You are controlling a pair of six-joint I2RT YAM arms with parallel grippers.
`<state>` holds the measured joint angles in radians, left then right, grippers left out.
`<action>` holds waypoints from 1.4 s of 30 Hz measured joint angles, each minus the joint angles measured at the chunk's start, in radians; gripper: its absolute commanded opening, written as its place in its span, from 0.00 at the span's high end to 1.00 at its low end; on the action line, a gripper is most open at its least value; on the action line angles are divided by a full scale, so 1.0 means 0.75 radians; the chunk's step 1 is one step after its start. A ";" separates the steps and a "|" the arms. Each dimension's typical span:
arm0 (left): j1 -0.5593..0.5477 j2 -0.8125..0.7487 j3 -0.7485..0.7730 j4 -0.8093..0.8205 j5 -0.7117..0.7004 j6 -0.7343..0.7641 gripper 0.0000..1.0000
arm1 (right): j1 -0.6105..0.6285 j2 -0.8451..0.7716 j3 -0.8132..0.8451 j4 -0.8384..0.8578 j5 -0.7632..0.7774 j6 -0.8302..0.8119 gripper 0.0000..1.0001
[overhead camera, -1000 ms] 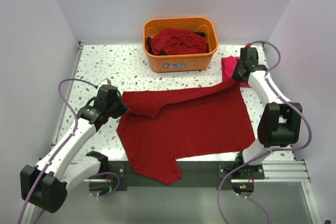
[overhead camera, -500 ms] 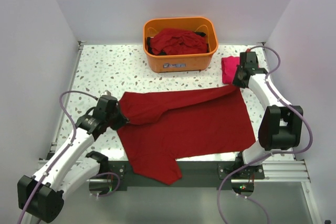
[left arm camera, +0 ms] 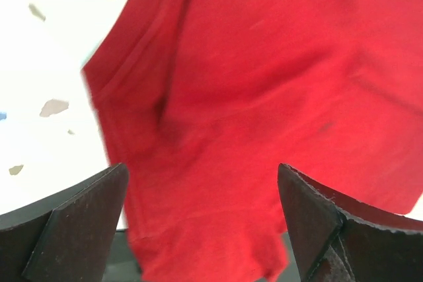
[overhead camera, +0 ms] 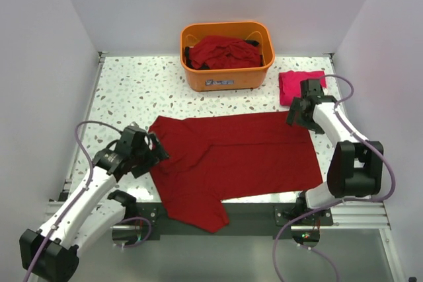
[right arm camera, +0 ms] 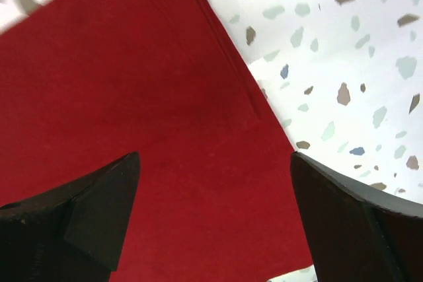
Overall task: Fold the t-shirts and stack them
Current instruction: Fold the tshirt
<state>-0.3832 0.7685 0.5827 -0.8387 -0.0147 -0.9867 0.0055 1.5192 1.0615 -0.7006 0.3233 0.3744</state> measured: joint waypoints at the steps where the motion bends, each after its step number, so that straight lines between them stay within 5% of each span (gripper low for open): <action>1: 0.000 0.006 0.036 0.000 -0.007 0.005 0.00 | 0.000 -0.022 0.012 -0.001 -0.010 -0.008 0.01; 8: 0.000 0.273 0.231 0.237 -0.019 0.083 0.00 | 0.003 -0.145 0.037 0.130 -0.300 -0.066 0.01; 19: 0.040 1.053 0.435 0.645 -0.020 0.212 0.00 | 0.109 0.287 0.046 0.256 -0.410 -0.086 0.01; 29: 0.315 1.212 0.470 0.828 0.066 0.300 0.00 | 0.272 0.410 0.130 0.298 -0.350 -0.069 0.01; 42: 0.441 1.595 0.943 0.821 0.085 0.461 0.00 | 0.298 0.644 0.449 0.299 -0.312 0.015 0.01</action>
<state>-0.0521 1.9648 1.2900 -0.2230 0.0490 -0.6407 0.2291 2.0026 1.3979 -0.4763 0.0895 0.3855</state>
